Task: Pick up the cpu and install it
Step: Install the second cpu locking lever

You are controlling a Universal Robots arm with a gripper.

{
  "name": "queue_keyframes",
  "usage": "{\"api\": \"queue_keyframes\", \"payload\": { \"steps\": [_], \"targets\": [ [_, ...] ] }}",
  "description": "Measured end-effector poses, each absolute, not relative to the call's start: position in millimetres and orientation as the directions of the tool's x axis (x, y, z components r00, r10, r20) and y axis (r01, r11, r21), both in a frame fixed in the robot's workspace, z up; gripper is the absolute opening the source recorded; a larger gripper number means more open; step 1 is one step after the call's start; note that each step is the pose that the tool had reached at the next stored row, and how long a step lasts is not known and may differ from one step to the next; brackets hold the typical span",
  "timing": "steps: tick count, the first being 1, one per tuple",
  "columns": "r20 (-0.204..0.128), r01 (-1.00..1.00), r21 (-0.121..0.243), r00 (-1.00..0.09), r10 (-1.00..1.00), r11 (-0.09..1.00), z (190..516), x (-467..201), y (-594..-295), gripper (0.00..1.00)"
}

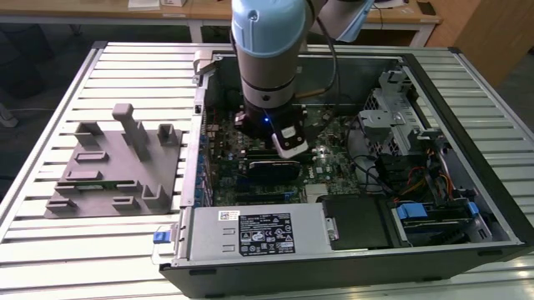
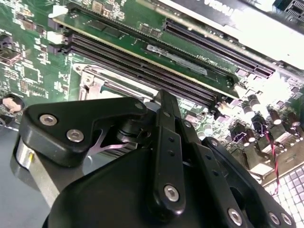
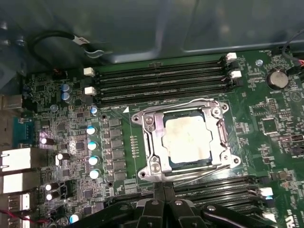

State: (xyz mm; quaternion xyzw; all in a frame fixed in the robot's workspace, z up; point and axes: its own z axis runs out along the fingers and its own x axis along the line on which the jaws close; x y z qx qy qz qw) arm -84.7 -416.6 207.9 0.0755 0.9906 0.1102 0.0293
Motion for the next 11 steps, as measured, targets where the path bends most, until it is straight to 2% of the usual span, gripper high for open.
{"api": "queue_keyframes", "payload": {
  "steps": [11],
  "targets": [
    [-0.034, 0.143, 0.267, -0.987, 0.158, 0.953, 200.1, -92.7, -417.9, 0.11]
  ]
}}
